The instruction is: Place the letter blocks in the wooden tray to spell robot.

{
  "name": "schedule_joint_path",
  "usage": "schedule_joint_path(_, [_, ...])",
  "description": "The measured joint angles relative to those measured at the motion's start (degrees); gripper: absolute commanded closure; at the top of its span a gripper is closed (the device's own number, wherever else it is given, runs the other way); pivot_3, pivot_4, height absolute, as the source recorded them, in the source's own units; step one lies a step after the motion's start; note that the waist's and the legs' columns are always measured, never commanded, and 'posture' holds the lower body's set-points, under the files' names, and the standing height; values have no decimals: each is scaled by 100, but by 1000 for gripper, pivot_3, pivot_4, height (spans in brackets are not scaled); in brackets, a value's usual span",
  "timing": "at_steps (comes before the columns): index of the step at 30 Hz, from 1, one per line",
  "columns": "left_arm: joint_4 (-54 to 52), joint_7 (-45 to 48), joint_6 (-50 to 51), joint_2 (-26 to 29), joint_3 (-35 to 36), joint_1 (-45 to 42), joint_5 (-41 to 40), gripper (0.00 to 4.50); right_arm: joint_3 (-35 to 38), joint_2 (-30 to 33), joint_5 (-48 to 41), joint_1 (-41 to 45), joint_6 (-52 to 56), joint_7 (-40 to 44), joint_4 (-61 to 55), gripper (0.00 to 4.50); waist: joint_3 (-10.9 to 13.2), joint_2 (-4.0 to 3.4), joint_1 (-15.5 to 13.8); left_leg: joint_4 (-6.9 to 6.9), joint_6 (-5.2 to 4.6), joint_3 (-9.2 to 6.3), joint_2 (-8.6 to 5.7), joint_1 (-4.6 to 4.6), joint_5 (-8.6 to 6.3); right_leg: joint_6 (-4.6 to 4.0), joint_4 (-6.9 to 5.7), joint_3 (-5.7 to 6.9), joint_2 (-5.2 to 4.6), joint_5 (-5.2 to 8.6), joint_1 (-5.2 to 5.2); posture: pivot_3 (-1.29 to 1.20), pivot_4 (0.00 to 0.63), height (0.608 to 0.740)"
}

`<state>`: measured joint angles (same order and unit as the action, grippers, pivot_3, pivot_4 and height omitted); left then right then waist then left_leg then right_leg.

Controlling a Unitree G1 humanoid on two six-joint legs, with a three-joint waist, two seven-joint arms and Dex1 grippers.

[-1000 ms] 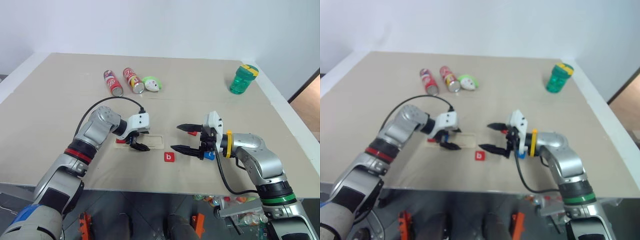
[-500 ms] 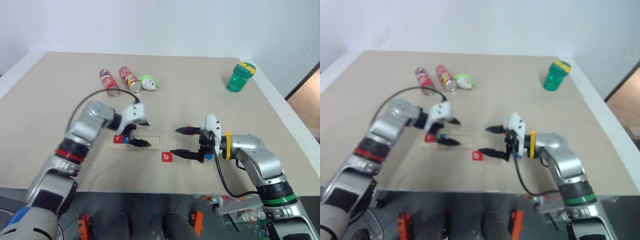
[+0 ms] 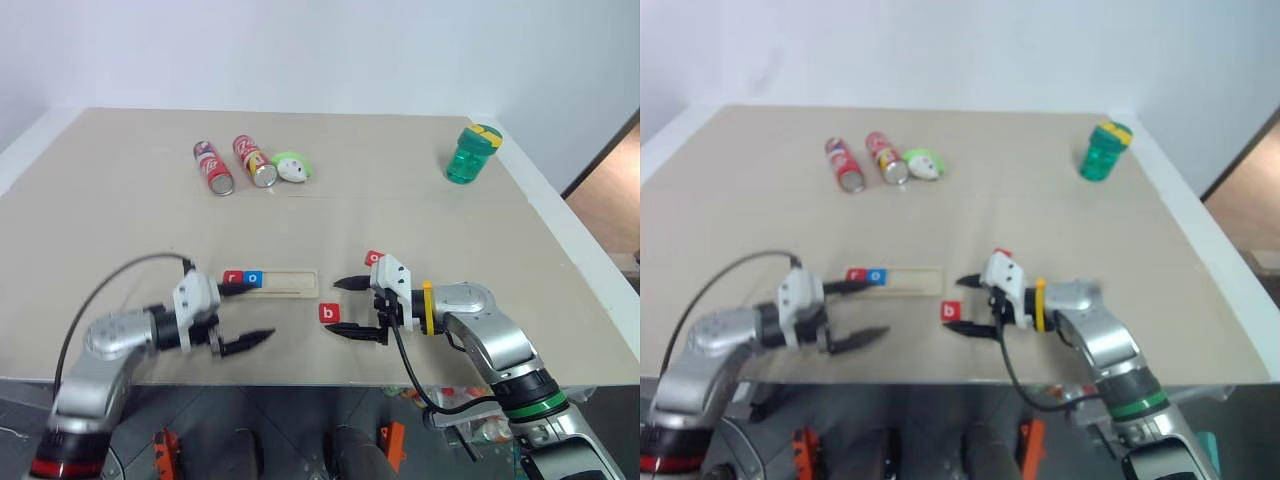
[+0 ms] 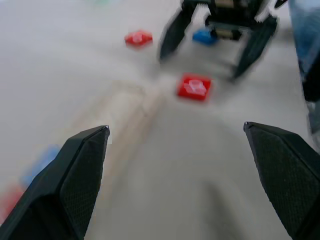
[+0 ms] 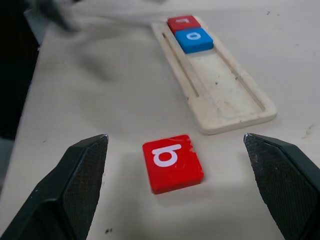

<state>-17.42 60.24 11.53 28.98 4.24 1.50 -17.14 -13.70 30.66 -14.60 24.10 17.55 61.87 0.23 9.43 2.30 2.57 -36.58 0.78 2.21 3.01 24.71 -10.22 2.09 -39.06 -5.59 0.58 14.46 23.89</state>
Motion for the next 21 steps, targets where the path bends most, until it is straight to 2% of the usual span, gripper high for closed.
schedule_joint_path(3, [-371,-333,-112,-48,-47,413,85,36,-22,-89,101,20,-108,-4,142,0,0,0,-21,1,-3,11,-2,-9,11,-7,0,4,-12,-5,-8,0,150,739])
schedule_joint_path(8, [-753,-912,-16,-137,-158,650,87,0,-33,-106,250,-80,-282,-65,387,1452,0,0,6,1,-3,21,-5,-33,11,-12,2,-7,-22,-8,-17,0,150,739])
schedule_joint_path(13, [-924,-1387,191,-190,-173,717,31,0,15,-141,249,-218,-403,-129,361,3292,0,0,10,15,1,33,-2,-35,8,-8,2,-4,-13,-1,-14,0,150,739])
schedule_joint_path(21, [-1029,-1732,276,-197,-331,719,24,0,20,-246,252,-486,-489,-419,101,3326,0,0,11,21,7,23,14,-35,4,-16,2,-6,12,4,-13,0,150,739])
